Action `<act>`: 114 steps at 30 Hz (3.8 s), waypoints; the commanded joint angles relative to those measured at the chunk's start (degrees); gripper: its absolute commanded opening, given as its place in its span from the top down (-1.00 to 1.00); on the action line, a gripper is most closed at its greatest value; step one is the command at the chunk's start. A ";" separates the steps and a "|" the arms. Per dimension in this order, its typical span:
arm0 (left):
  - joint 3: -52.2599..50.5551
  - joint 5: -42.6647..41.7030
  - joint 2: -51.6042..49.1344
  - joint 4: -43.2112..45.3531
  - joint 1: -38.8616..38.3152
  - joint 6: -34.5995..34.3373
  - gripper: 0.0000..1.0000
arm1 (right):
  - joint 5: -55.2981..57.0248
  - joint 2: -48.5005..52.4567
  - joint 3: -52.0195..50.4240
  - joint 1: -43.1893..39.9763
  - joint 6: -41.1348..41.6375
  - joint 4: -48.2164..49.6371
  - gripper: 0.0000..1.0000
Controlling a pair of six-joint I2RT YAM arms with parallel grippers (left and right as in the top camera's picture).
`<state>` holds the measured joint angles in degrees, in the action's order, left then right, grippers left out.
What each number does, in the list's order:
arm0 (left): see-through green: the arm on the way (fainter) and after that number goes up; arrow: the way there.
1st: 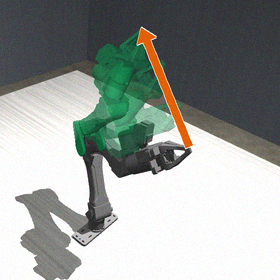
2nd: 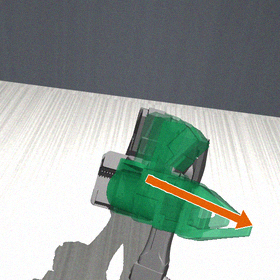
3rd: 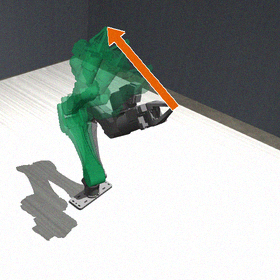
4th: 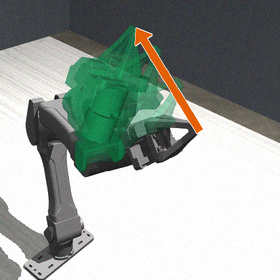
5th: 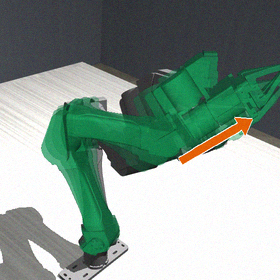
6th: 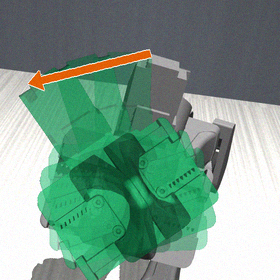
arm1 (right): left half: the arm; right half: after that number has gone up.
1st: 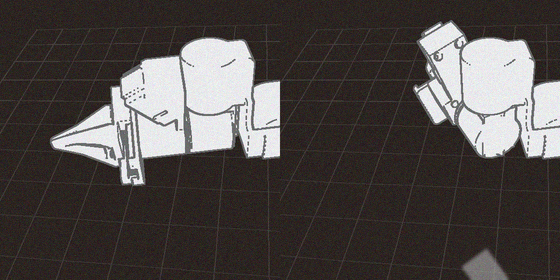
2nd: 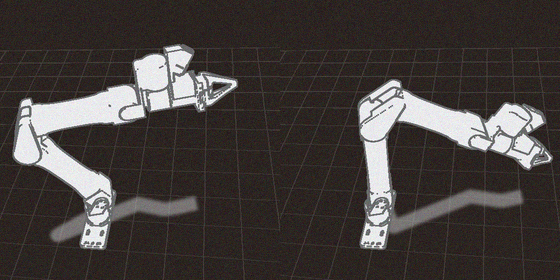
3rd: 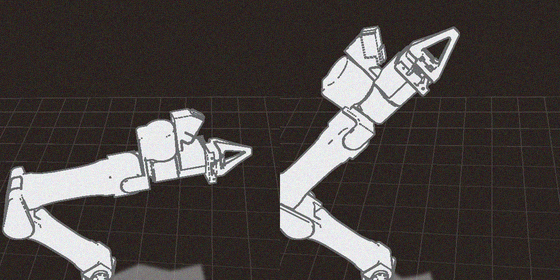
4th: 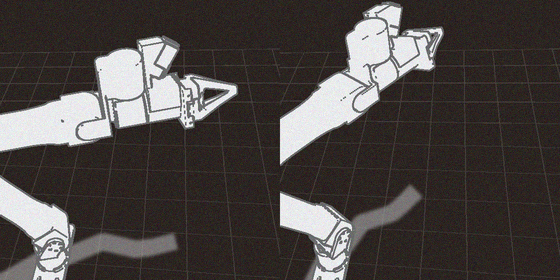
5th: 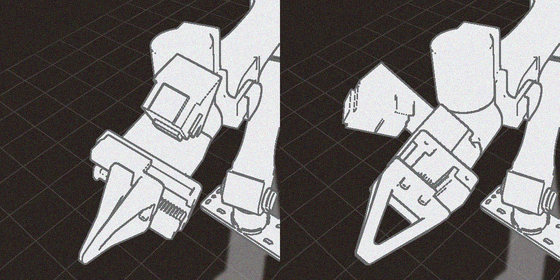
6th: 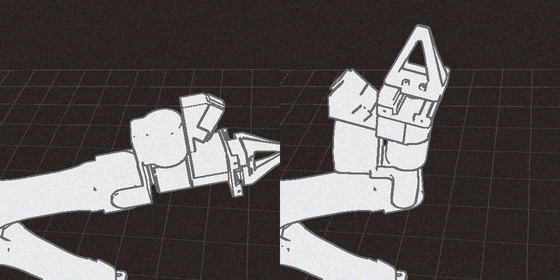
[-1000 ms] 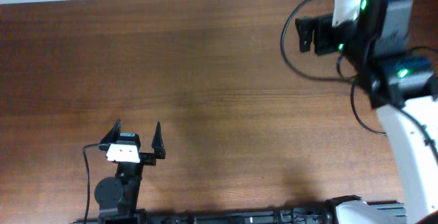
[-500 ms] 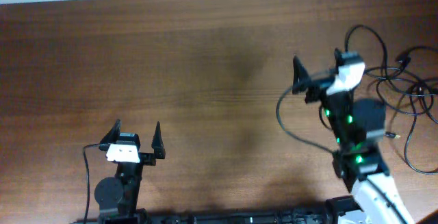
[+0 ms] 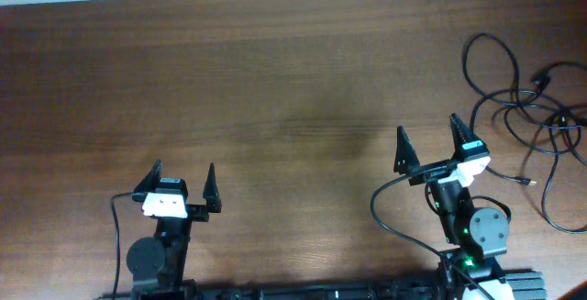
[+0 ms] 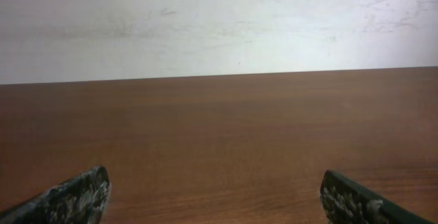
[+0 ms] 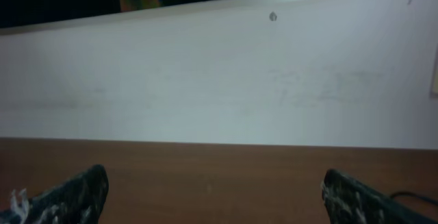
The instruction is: Untangle cables
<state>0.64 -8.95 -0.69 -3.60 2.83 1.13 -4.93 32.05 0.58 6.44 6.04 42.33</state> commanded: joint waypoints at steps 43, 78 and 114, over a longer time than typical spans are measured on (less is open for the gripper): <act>-0.09 0.22 0.39 -0.37 0.33 0.68 -0.98 | 2.43 -31.87 -0.26 0.26 0.26 -46.66 -0.97; -0.07 0.22 0.39 -0.37 0.33 0.68 -0.98 | 2.43 -31.87 -0.26 0.26 0.24 -46.66 -0.97; -0.07 0.22 0.39 -0.37 0.33 0.68 -0.98 | 2.43 -31.85 -0.26 0.26 0.26 -46.66 -0.97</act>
<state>0.64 -8.95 -0.62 -3.62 2.83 1.13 -3.42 0.89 0.60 6.44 6.04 -3.92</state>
